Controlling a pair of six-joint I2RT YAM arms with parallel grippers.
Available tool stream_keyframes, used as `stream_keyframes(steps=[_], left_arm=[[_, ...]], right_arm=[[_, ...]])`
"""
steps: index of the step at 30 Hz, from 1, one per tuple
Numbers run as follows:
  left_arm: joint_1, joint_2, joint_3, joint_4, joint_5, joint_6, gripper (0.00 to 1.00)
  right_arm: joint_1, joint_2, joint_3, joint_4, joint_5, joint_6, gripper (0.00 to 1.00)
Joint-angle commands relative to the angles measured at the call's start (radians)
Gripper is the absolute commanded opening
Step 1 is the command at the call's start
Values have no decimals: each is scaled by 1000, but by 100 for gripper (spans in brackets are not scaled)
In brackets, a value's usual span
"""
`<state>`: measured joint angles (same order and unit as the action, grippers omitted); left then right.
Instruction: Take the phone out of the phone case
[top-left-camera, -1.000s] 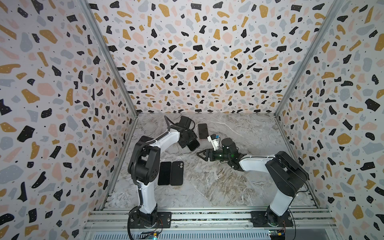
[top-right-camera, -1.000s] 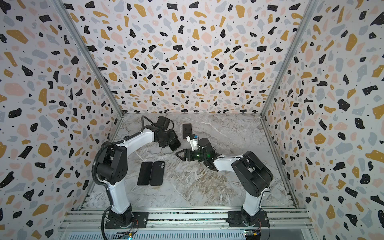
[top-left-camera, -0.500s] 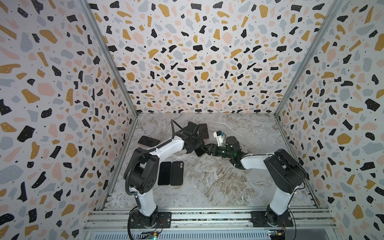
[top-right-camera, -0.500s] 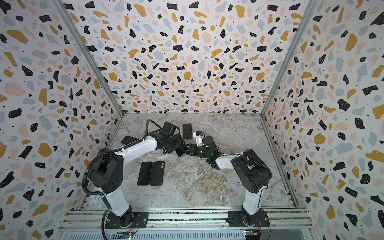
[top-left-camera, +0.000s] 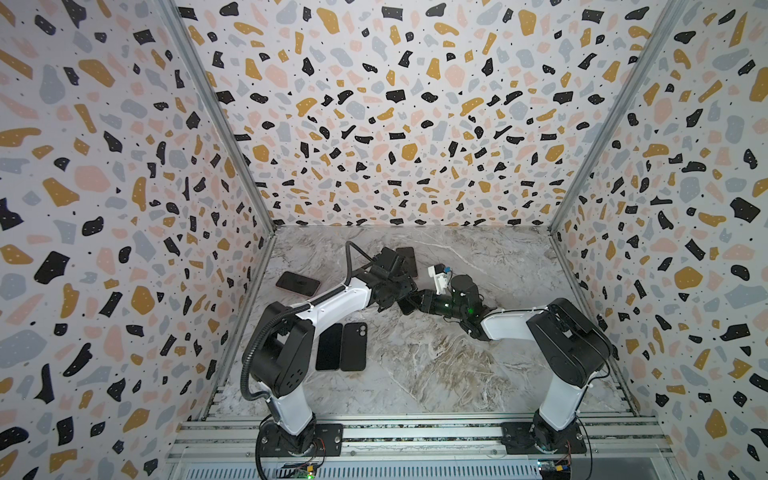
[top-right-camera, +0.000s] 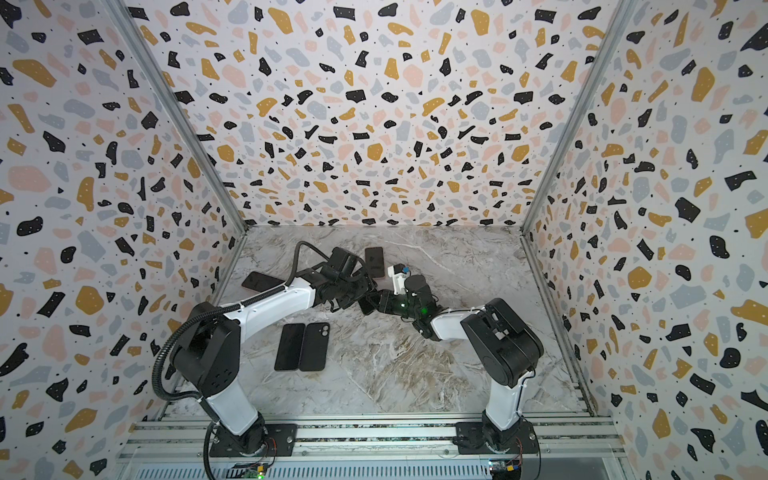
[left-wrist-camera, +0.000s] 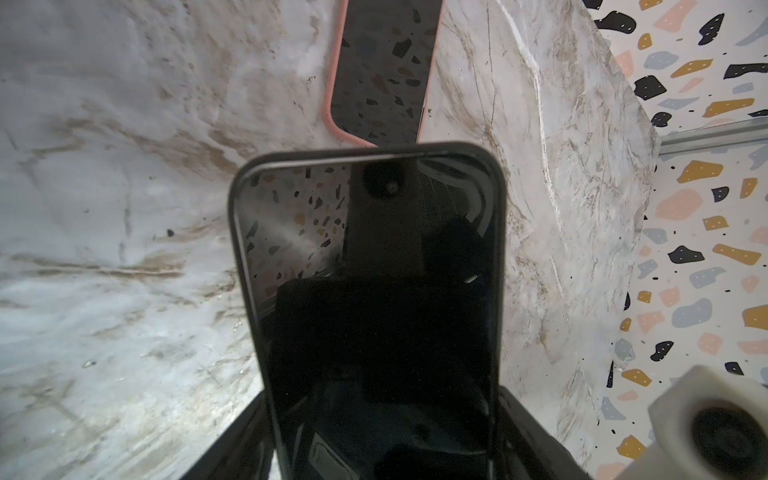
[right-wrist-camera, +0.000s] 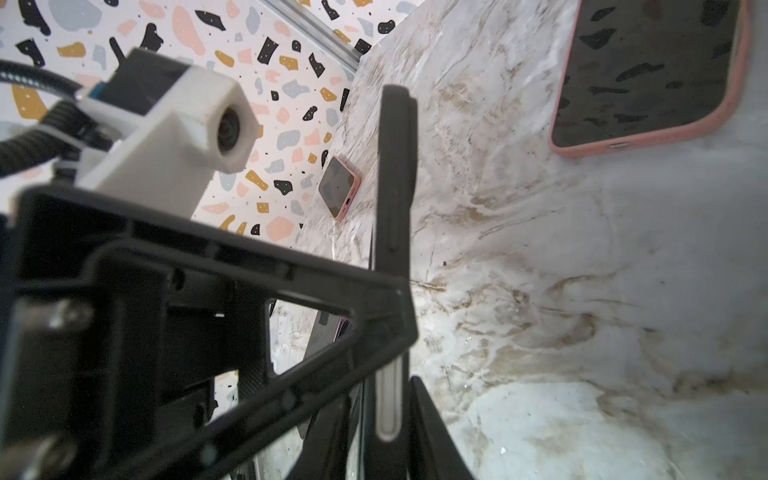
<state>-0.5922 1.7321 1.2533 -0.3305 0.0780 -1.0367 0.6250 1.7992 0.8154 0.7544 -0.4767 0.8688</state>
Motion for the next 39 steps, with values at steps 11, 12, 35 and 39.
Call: stream_keyframes(steps=[11,12,35,39], left_arm=[[-29,-242,-200,335,45,76,85],[-29,-265,-225,368,55,100,93],[-58,-527,-532,1131,594,418,99],[-67,-504,-537,1102,586,430,100]], right_arm=[[-14,-219,-58,-106,-15,-63,0],[-22,-251,-69,-132,-26,-77,0],[-406,-999,-153,-518,-591,-286,0],[-404,-1008,-178,-387,-615,-192,0]])
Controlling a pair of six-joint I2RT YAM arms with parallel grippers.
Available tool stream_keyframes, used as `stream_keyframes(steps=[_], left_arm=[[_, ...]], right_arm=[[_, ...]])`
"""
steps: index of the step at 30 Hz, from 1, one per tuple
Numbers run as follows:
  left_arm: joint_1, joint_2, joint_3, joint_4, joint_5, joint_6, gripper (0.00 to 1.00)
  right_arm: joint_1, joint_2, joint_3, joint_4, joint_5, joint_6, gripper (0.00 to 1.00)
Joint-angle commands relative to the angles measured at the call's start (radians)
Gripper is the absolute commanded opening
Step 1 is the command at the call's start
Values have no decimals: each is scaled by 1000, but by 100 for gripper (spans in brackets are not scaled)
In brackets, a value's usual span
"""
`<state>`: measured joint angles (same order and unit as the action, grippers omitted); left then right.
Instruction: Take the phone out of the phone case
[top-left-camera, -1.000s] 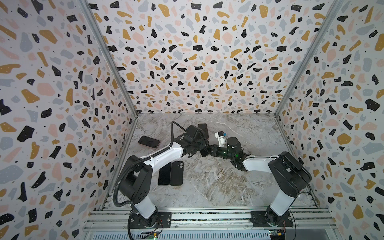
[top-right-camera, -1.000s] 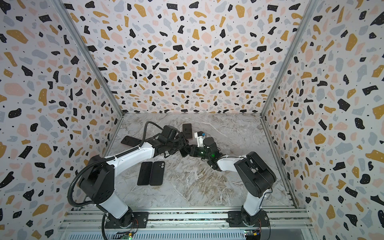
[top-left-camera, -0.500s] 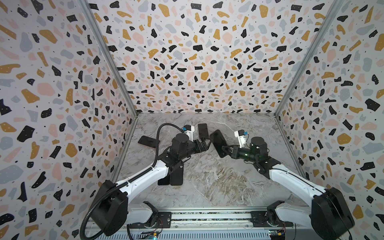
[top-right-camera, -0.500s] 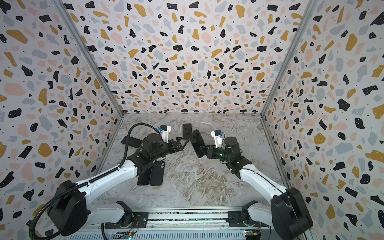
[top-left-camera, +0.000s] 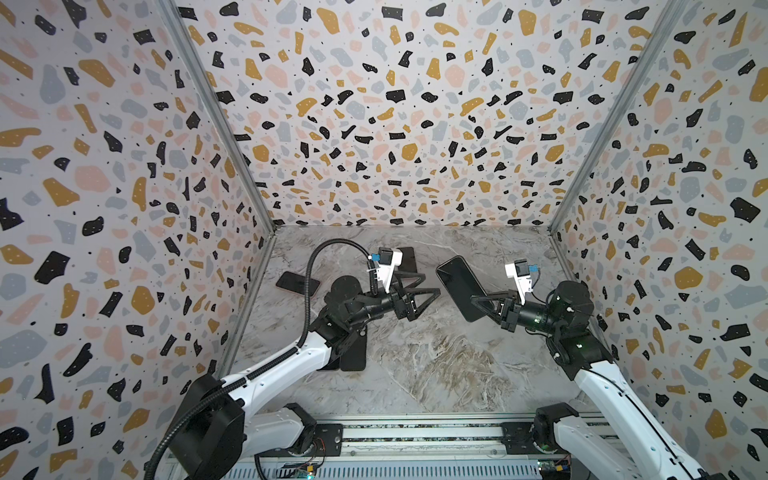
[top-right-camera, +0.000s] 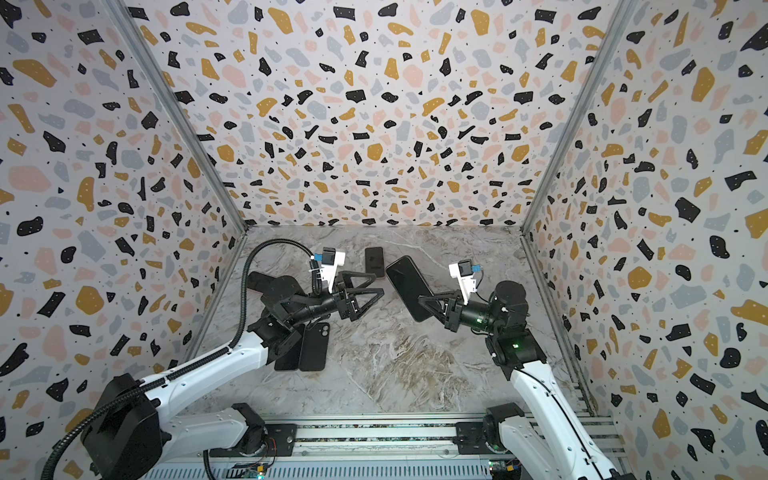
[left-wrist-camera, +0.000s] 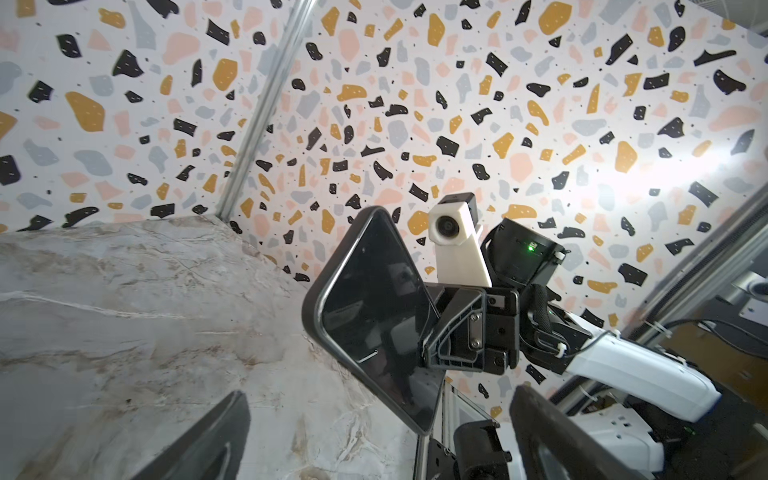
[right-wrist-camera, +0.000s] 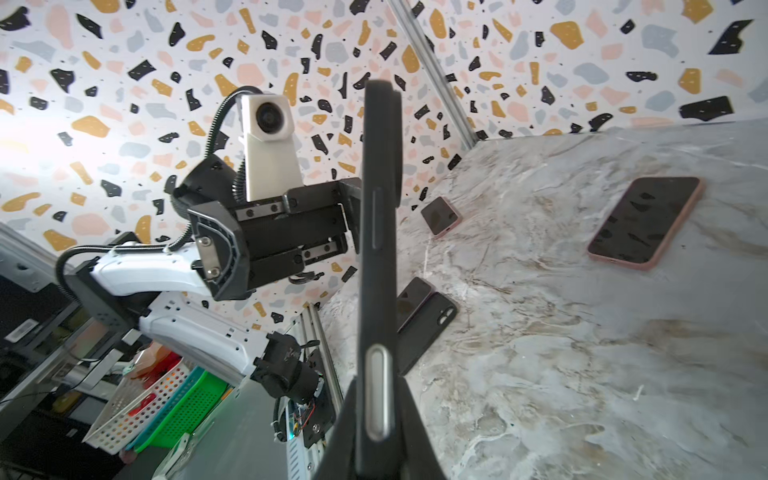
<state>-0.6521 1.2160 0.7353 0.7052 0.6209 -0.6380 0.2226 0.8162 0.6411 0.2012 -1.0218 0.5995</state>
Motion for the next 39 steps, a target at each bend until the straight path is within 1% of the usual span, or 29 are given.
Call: stream_keyframes(steps=[1,5,9,13,18,19,21,22,31,39], left_arm=[[-6,15,-26,86,45,21,100],[-32,36,-61,268,57,-75,100],[-59,63,-44,288,31,-83,99],[-62,93,-39,388,30,-154,90],[-67,120,-40,481,33,-225,78],[-67,125,-40,494,36,-233,74],[-68,135,-40,530,49,-262,65],[-69,140,-40,546,55,-280,62],[-74,160,-22,570,76,-308,50],[-81,201,-16,638,102,-363,34]], right_arm=[[1,-25,-12,200,-73,98,0],[13,-18,-30,257,-70,131,0],[40,-12,-58,353,-50,180,0],[90,0,-58,360,-19,160,0],[114,5,-64,383,-4,158,0],[115,6,-66,384,-3,158,0],[116,10,-70,395,-4,164,0],[118,11,-72,399,-6,164,0],[119,5,-78,397,-8,160,0],[124,15,-72,400,-5,158,0]])
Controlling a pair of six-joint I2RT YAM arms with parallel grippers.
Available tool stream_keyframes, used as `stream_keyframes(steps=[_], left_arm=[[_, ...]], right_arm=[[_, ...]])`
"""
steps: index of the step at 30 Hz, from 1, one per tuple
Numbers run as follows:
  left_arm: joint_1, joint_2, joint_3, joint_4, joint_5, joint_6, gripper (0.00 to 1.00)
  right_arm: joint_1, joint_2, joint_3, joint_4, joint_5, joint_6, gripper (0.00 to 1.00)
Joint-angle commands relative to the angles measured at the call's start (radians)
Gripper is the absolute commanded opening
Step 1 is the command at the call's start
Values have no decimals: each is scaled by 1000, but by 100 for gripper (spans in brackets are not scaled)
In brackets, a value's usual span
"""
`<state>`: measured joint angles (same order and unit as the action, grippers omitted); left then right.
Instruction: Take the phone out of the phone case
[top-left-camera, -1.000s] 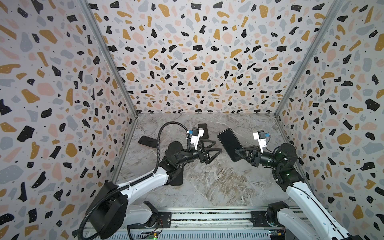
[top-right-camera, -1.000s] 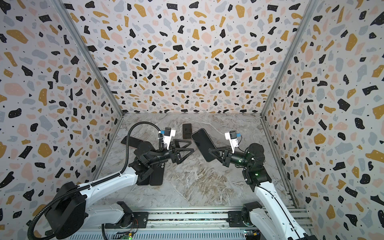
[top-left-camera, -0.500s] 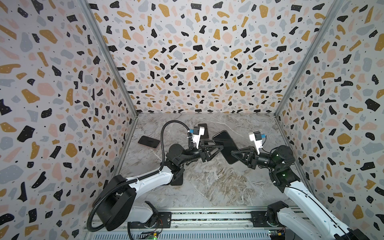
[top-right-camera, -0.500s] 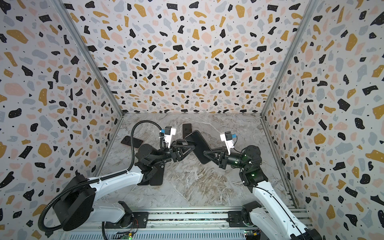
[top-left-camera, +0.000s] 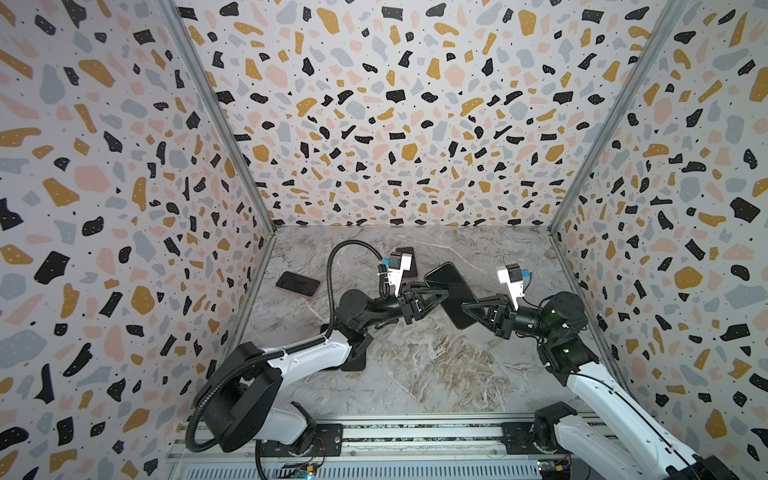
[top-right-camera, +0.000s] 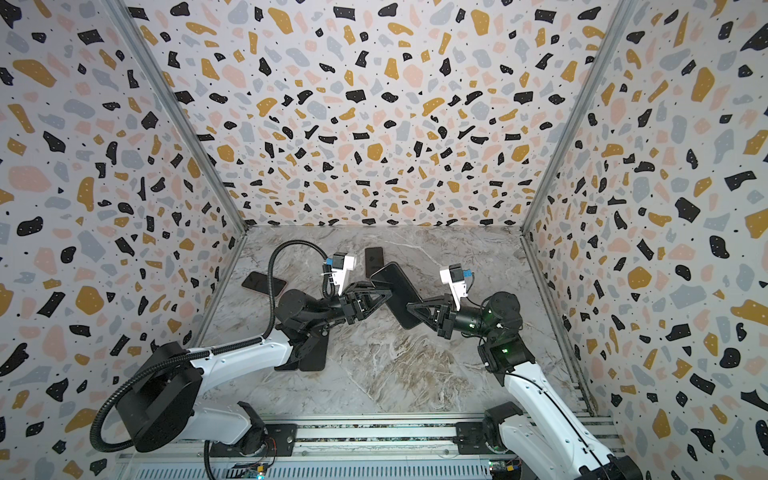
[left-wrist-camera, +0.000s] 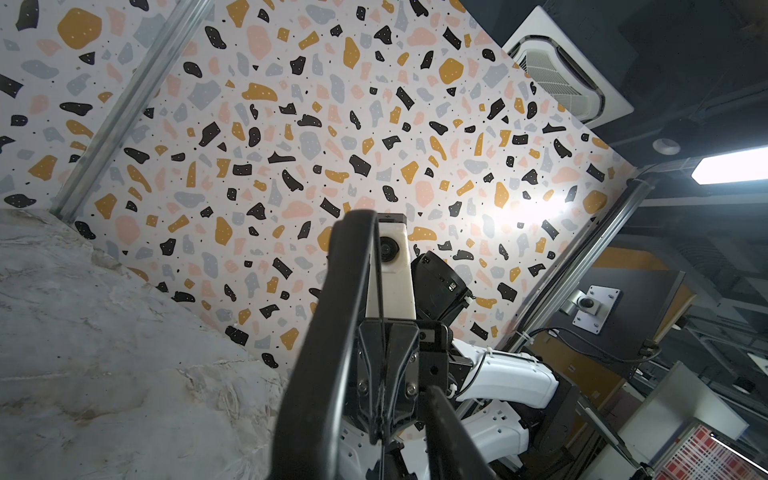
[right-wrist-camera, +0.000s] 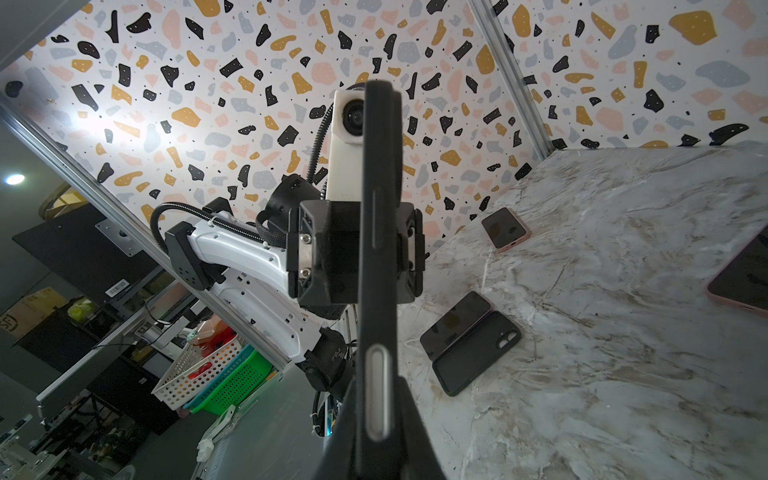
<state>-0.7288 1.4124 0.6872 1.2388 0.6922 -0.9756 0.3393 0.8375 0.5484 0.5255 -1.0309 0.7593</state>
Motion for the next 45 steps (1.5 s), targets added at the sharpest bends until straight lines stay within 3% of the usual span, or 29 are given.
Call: stream_keyframes(steps=[1,17,18,22,23,26,33,40,45], left_arm=[[-6,8,32,111,32,-30,32],[-5,-20,35,141,40,-66,3],[-6,-25,36,146,35,-74,1],[-6,-77,44,101,-36,-92,0],[-6,-95,45,71,-70,-91,0],[-12,-177,32,3,-192,-87,0],[-45,-275,1,-136,-425,-173,0],[-87,-275,-21,-190,-519,-230,0],[-101,-273,-22,-191,-534,-235,0]], right_arm=[[9,-7,21,75,5,-3,0],[13,-24,14,51,0,-44,0],[14,-29,12,53,1,-46,6],[18,-63,-13,71,33,-51,58],[22,-77,-25,77,51,-52,67],[55,-148,-82,106,140,-67,80],[212,-248,-184,195,344,-109,84],[322,-191,-192,287,421,-110,84],[339,-152,-184,336,443,-89,81]])
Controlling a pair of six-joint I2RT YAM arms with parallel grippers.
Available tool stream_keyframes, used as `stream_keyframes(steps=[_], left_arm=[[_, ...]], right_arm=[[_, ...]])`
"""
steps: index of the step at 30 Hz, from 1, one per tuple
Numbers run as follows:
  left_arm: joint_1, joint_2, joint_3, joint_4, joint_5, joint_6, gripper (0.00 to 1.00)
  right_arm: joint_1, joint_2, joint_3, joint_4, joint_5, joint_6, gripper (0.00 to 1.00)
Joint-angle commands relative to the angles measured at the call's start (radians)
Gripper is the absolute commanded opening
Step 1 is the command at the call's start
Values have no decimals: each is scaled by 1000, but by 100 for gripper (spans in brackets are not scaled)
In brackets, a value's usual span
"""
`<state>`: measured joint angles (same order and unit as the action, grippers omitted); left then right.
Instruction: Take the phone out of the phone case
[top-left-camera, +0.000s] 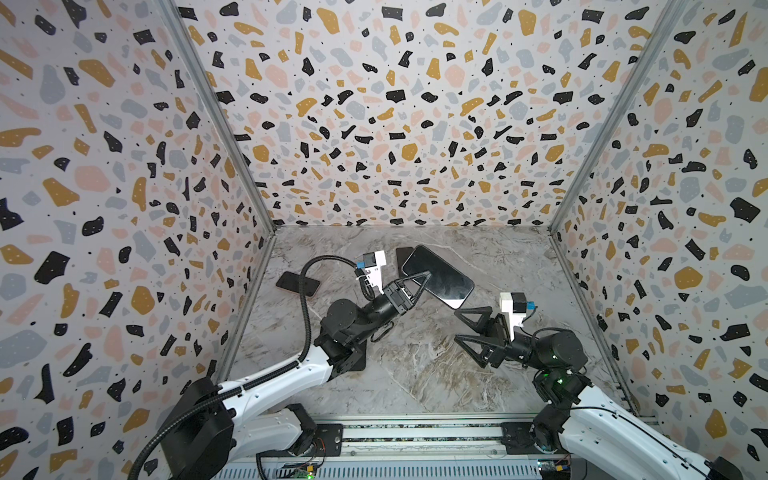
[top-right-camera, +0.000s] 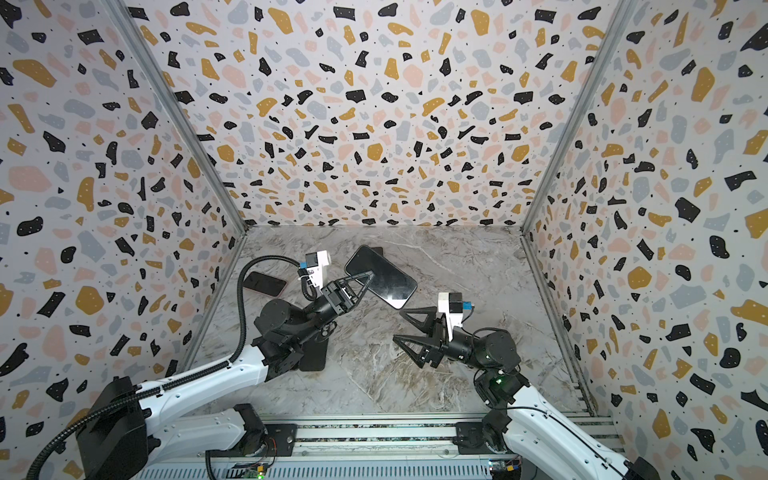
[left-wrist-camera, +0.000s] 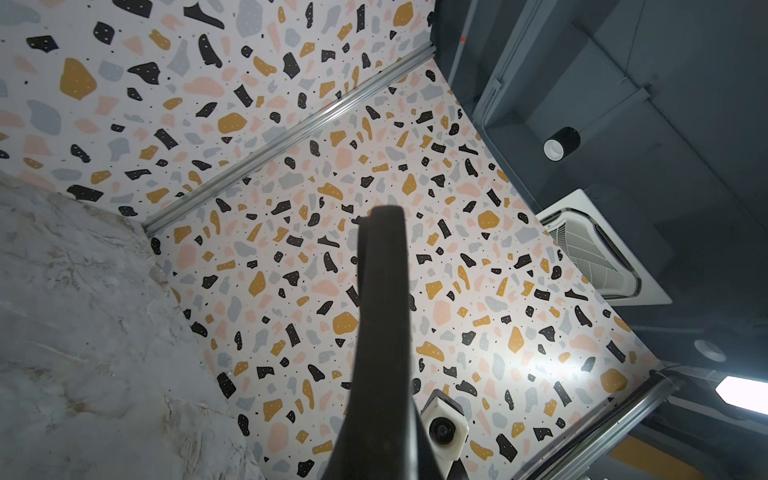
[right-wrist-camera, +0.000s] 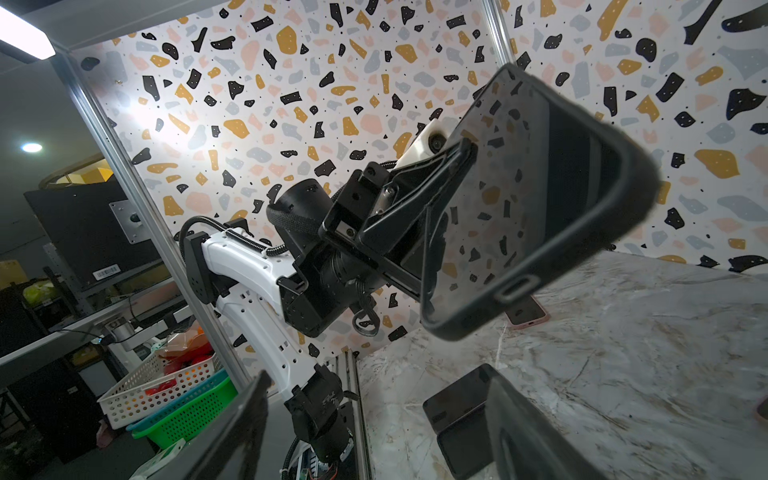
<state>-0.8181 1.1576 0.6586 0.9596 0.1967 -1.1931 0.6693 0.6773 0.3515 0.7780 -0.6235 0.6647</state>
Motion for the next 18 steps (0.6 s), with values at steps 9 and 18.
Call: stream_keyframes(steps=[9,18], left_arm=[[-24,-25,3,87,-40,-19,0],[-25,-34,-7,87,-38,-15,0]], right_arm=[[10,76,26,164,48,58,62],[9,98,41,170,61,68,46]])
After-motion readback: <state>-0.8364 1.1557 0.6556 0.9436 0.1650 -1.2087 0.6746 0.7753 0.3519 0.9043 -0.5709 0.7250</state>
